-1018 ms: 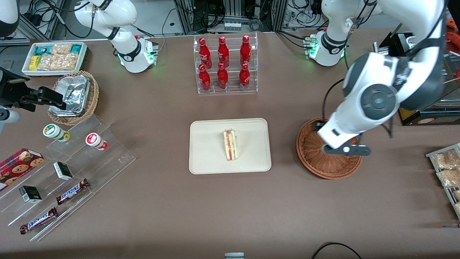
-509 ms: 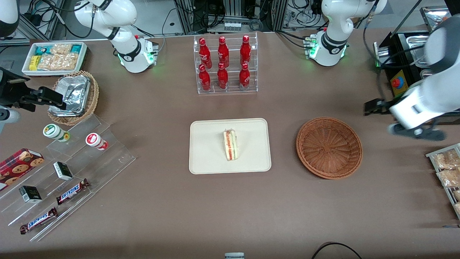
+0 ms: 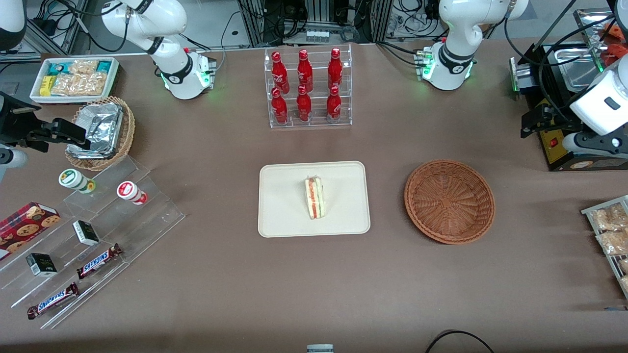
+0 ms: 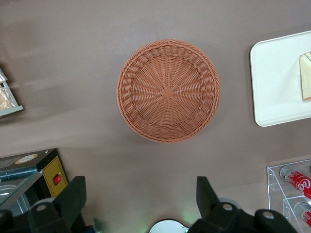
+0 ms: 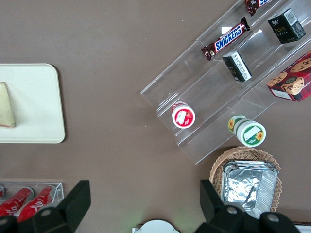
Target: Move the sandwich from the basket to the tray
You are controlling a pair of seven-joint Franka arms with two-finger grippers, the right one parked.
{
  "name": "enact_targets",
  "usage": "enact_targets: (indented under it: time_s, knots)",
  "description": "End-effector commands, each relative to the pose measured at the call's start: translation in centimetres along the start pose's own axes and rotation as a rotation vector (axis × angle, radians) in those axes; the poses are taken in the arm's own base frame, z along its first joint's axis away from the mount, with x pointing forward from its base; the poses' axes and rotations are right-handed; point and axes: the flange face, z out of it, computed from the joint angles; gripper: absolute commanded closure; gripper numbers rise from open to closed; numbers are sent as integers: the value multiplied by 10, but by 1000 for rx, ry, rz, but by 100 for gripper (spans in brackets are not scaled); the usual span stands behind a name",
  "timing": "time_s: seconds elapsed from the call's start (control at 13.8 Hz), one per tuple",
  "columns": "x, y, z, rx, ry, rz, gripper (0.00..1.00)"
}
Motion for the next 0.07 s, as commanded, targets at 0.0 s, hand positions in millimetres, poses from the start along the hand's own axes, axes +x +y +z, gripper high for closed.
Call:
enact_targets:
  time_s: [0.0]
  knots:
    - [-7,0,-2,47,-3,8,0]
